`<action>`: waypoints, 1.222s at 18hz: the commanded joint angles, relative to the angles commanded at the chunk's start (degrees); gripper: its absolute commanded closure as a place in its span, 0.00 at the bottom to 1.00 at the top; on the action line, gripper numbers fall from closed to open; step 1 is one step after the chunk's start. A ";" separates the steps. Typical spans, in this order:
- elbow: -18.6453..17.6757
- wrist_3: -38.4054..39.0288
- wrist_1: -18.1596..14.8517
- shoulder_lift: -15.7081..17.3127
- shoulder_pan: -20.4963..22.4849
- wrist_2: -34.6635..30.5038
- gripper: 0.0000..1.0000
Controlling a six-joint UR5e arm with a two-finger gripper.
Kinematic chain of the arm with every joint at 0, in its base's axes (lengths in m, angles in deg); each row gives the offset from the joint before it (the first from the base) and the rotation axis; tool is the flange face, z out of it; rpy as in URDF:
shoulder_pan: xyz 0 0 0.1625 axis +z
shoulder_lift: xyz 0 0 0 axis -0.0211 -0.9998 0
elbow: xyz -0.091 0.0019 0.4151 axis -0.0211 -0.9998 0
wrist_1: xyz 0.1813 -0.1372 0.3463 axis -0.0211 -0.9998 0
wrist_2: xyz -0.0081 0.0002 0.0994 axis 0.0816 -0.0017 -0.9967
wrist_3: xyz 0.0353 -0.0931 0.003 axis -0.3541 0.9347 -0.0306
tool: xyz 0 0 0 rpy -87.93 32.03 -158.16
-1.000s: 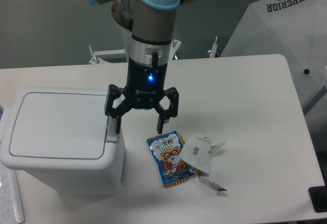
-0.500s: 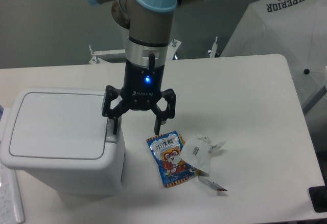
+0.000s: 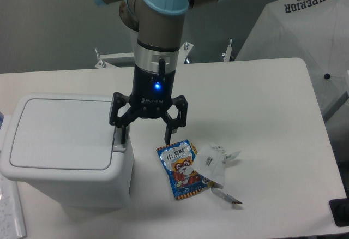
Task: Open the trash can
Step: 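Lift the gripper away from the button as the lid springs open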
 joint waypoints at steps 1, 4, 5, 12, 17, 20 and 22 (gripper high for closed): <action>0.00 0.00 0.00 0.00 0.00 0.00 0.00; -0.09 0.00 0.00 0.00 0.00 0.00 0.00; -0.09 0.00 0.00 0.00 0.00 0.00 0.00; 1.31 0.44 0.00 0.61 0.17 0.35 0.00; 4.48 -0.43 0.26 1.85 0.79 -0.79 0.00; 5.54 -2.45 0.44 1.50 5.09 -9.37 0.00; 4.84 -9.63 -0.08 1.14 7.98 -14.22 0.00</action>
